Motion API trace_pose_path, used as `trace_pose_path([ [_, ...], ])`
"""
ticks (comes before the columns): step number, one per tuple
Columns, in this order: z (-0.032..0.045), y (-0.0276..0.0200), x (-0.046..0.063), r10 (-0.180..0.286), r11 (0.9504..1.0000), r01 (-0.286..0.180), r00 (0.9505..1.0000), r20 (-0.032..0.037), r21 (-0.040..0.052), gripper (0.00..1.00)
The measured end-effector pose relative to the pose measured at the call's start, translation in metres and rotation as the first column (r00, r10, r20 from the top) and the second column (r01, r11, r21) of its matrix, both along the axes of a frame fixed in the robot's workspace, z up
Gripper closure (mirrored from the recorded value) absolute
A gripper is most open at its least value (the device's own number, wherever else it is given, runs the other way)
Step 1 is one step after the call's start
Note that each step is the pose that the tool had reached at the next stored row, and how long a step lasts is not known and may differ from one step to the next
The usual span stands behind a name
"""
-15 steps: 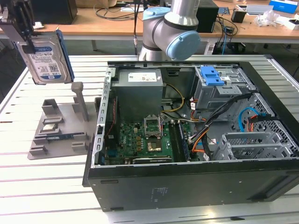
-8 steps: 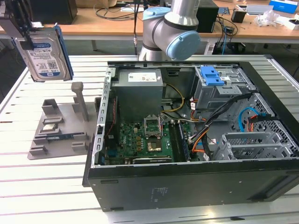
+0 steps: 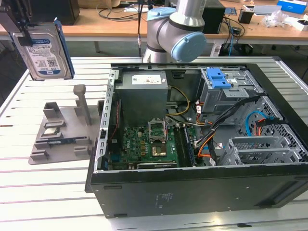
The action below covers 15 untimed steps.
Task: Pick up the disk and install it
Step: 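Pick up the disk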
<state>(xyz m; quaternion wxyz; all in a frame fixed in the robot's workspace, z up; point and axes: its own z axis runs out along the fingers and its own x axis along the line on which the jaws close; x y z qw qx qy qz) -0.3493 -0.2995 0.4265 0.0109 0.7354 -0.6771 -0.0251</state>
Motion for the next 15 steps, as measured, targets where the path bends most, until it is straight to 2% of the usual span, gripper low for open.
trace_pose_path([
  [11, 0.0176, 0.0000, 0.000, 0.000, 1.0000, 0.000, 1.0000, 0.0000, 0.0001, 0.63],
  [15, 0.0272, 0.0000, 0.000, 0.000, 1.0000, 0.000, 1.0000, 0.0000, 0.0001, 0.63],
])
